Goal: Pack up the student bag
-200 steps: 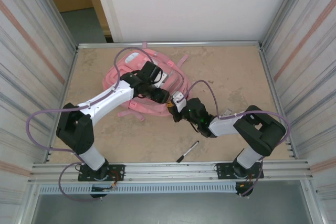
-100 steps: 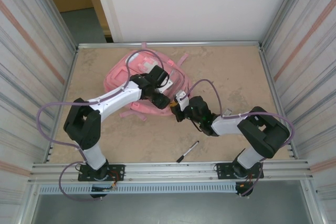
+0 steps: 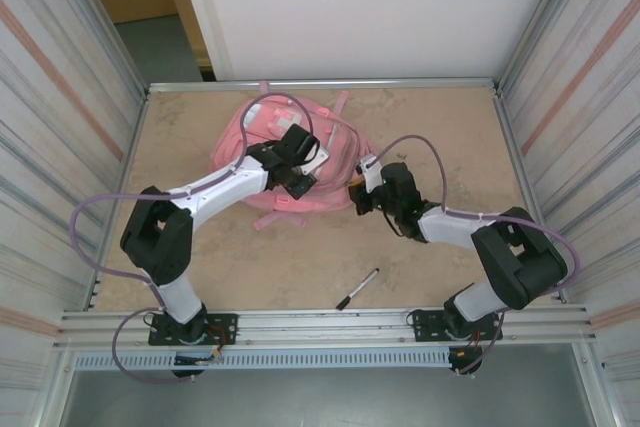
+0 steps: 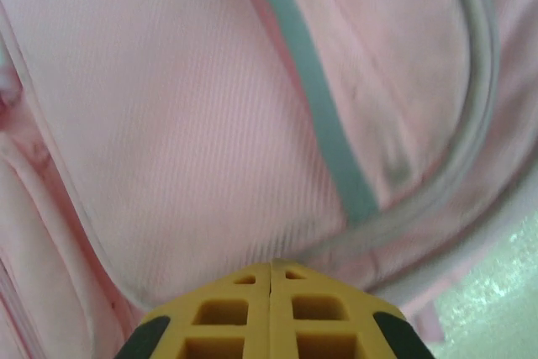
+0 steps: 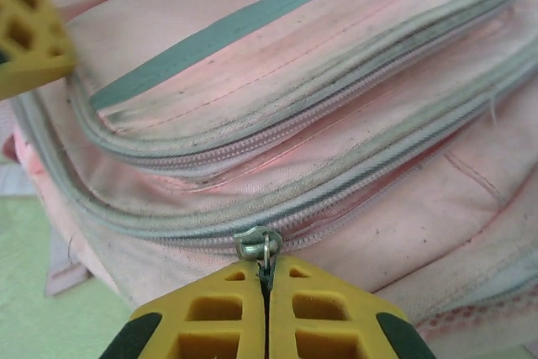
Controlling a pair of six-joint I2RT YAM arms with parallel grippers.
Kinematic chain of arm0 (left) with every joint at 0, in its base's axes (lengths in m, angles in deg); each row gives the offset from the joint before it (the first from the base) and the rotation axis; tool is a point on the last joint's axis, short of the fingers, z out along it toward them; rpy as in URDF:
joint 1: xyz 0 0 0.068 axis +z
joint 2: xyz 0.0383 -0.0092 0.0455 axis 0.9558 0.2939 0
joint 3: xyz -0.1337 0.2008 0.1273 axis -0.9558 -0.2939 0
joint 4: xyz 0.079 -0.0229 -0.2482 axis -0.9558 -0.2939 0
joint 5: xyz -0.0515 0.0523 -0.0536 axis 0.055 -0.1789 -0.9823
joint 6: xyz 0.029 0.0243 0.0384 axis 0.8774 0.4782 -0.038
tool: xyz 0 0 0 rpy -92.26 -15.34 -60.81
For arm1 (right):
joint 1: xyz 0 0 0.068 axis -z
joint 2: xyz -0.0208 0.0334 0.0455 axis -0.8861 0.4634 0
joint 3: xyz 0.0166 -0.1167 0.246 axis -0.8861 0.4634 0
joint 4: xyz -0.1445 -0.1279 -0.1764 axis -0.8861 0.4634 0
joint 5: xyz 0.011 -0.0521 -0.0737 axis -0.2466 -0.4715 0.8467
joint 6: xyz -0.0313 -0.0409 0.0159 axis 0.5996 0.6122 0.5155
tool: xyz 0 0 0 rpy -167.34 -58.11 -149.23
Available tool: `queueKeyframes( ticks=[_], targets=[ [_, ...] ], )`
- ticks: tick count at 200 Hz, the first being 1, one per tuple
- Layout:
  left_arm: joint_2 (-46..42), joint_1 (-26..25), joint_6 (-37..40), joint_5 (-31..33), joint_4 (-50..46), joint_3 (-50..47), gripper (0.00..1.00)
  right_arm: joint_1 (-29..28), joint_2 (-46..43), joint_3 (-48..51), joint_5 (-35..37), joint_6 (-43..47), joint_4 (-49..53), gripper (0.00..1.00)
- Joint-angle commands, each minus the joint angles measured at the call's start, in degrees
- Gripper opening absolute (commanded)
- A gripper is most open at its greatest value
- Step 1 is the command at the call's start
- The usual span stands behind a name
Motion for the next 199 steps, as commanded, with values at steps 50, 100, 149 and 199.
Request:
queueKeyframes(
  ticks=[50, 100, 149, 199],
  targets=[
    [-11.3, -1.1, 4.2, -20.0, 17.3, -15.4, 0.89, -2.6, -1.3, -2.9, -11.8, 1.8, 2.8, 0.0],
    [-9.2, -4.4, 17.8, -7.1, 21.4, -16.0, 0.85, -4.5, -3.6, -3.6, -17.2, 1.0, 4.9, 0.0],
    [-5.3, -4.7, 20.6, -7.2, 23.6, -15.1, 0.07, -4.5, -5.5, -2.0, -16.9, 0.6, 6.1, 0.0],
    [-5.3, -4.7, 22.6, -6.6, 27.3, -17.6, 0.59, -3.5, -6.9, -0.6, -17.2, 0.2, 6.1, 0.0]
  ],
)
